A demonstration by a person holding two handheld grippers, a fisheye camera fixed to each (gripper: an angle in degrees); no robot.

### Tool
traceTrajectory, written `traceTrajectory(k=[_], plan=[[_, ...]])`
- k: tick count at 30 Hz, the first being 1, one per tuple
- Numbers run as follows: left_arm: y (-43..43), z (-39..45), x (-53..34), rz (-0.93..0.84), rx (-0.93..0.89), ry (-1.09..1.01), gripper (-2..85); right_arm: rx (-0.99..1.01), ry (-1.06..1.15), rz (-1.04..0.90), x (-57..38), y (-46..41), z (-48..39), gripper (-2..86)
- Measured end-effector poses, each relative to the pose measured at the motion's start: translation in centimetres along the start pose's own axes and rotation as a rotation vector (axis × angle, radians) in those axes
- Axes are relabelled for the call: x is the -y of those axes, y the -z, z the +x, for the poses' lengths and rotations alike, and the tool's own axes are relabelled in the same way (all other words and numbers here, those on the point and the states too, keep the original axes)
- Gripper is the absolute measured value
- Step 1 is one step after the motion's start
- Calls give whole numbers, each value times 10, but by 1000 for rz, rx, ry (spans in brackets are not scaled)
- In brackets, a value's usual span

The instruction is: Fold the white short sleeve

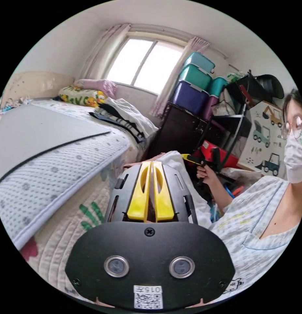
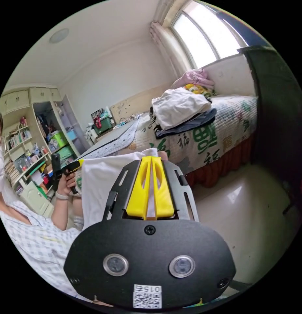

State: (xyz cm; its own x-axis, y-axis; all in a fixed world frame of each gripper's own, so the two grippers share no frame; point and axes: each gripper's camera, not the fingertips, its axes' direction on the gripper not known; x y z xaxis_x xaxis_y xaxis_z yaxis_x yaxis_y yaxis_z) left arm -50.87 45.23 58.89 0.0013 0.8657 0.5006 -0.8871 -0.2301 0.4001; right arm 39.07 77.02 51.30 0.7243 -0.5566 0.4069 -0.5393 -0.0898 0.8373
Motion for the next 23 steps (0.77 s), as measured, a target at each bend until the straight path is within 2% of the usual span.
traceTrajectory(k=[4, 7, 11, 14, 16, 20, 23], plan=[[36, 50, 33, 51, -63, -136, -3, 40, 229, -40, 22, -12, -53, -8], [1, 67, 60, -32, -100, -184, -1, 8, 288, -137, 40, -57, -63, -8], [-51, 54, 75, -207, 48, -160, 0, -147, 400, -302, 50, -105, -71, -9], [-49, 59, 90, -268, 119, -212, -1, -124, 498, -342, 80, -99, -81, -10], [-43, 65, 103, -297, 150, -255, -1, -90, 516, -326, 117, -87, -79, -9], [-30, 43, 145, -314, 65, -245, 3, -265, 664, -161, 224, -85, -98, -7], [-29, 32, 180, -304, 61, -265, 8, -221, 680, -34, 322, -116, -111, 7]])
